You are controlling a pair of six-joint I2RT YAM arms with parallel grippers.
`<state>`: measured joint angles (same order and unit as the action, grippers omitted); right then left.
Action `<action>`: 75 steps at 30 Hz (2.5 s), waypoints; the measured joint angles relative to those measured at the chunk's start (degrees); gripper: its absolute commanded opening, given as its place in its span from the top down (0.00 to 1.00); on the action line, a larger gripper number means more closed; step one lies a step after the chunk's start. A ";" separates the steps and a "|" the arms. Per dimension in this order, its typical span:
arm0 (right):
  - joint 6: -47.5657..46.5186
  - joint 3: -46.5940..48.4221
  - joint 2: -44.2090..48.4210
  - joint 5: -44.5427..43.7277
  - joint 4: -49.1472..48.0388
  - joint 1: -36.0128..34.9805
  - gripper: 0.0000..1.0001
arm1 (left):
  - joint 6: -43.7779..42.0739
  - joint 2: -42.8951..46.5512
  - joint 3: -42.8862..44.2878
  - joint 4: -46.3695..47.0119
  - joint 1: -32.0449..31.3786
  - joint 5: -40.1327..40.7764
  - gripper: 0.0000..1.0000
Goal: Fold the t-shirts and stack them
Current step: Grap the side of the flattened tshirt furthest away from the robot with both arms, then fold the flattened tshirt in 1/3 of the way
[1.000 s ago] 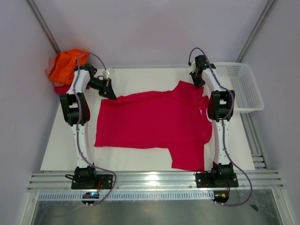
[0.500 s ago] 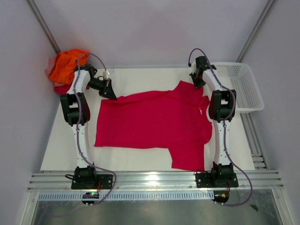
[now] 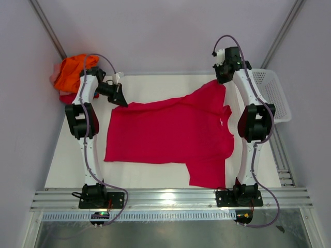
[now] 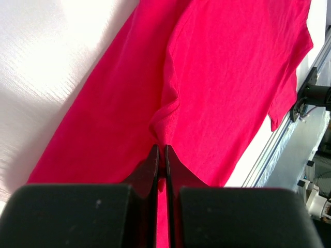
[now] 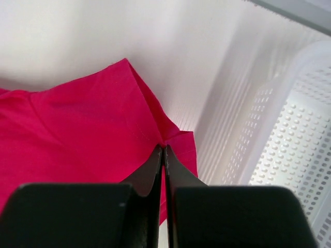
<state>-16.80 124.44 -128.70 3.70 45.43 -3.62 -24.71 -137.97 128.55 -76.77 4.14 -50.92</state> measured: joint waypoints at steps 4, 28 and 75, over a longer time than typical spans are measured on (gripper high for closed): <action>-0.04 -2.62 6.03 2.43 0.17 -0.02 0.97 | -1.03 1.73 -1.27 0.00 0.00 0.63 1.00; -9.25 -18.62 21.09 11.30 16.06 -0.02 0.97 | -8.09 5.20 -2.91 -0.04 0.00 20.52 1.00; -14.34 -26.10 19.02 7.87 20.33 -4.22 0.01 | -20.50 8.81 -9.42 -0.13 -11.10 46.42 1.00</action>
<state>-31.14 98.35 -109.69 11.57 65.76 -7.84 -45.21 -129.16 119.13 -76.90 -6.96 -4.49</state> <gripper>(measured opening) 0.992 0.017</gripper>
